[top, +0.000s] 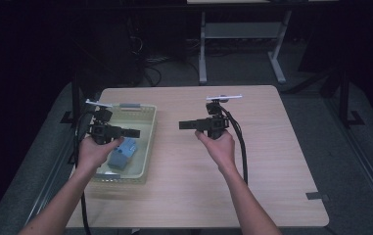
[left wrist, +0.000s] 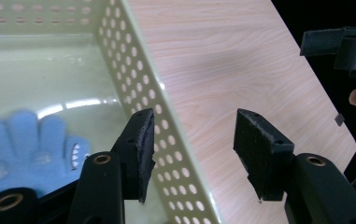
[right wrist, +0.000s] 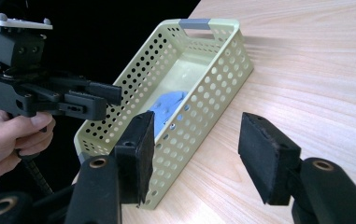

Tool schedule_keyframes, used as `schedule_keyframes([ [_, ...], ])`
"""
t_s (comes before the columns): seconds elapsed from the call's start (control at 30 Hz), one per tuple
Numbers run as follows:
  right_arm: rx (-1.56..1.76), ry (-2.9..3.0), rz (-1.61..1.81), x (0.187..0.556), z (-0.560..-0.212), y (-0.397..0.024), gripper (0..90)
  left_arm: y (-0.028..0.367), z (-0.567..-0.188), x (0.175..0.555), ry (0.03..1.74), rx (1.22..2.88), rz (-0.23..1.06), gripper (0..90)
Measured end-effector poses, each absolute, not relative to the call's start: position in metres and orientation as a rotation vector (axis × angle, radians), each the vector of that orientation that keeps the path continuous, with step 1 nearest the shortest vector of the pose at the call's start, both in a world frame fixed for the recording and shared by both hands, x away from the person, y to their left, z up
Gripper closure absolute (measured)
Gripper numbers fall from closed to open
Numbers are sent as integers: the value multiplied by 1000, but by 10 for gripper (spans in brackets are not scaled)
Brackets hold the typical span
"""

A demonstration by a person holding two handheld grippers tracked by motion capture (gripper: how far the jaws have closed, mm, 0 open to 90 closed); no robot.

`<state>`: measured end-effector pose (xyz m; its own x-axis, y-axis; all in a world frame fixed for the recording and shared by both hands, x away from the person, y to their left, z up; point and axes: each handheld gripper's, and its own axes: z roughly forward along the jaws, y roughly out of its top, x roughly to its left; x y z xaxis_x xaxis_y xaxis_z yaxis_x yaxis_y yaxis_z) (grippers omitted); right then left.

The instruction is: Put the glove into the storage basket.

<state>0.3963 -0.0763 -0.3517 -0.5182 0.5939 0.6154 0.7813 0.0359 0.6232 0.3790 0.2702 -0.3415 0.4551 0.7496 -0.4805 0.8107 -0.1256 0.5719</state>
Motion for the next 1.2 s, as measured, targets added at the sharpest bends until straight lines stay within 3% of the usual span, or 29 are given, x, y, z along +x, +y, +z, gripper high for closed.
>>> schedule_keyframes([
  [1.2,-1558,-1994,-1550,374,-368,-167,389,206,-342,377,1180,1908,-122,331],
])
